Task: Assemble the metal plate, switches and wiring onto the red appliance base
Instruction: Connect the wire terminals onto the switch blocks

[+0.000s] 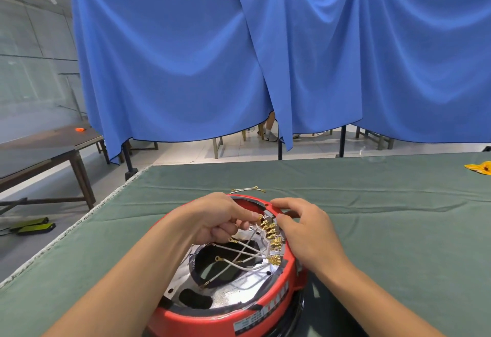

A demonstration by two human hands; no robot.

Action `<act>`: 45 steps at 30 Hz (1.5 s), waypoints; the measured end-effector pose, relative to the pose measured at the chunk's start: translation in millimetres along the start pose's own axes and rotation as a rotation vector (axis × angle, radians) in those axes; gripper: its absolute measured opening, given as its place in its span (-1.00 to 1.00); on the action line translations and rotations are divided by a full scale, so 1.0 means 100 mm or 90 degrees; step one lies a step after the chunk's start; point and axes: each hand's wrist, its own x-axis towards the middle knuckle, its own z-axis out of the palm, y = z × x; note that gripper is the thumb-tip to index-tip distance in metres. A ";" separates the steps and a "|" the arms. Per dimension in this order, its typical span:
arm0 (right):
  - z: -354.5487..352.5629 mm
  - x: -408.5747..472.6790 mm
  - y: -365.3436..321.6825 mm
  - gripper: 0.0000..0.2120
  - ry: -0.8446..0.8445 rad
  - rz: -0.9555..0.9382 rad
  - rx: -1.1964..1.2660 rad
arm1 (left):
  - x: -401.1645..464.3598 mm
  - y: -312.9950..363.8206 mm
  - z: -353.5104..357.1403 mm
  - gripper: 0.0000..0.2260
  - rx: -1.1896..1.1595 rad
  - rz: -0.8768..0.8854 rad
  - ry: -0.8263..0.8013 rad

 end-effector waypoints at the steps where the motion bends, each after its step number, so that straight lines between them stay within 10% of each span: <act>1: 0.01 0.00 0.00 -0.73 0.003 0.002 0.003 | 0.01 0.01 -0.02 -0.63 0.017 -0.006 -0.005; 45: 0.02 0.01 0.01 -0.71 0.022 -0.026 -0.033 | 0.17 0.05 -0.01 -0.88 0.103 0.013 0.073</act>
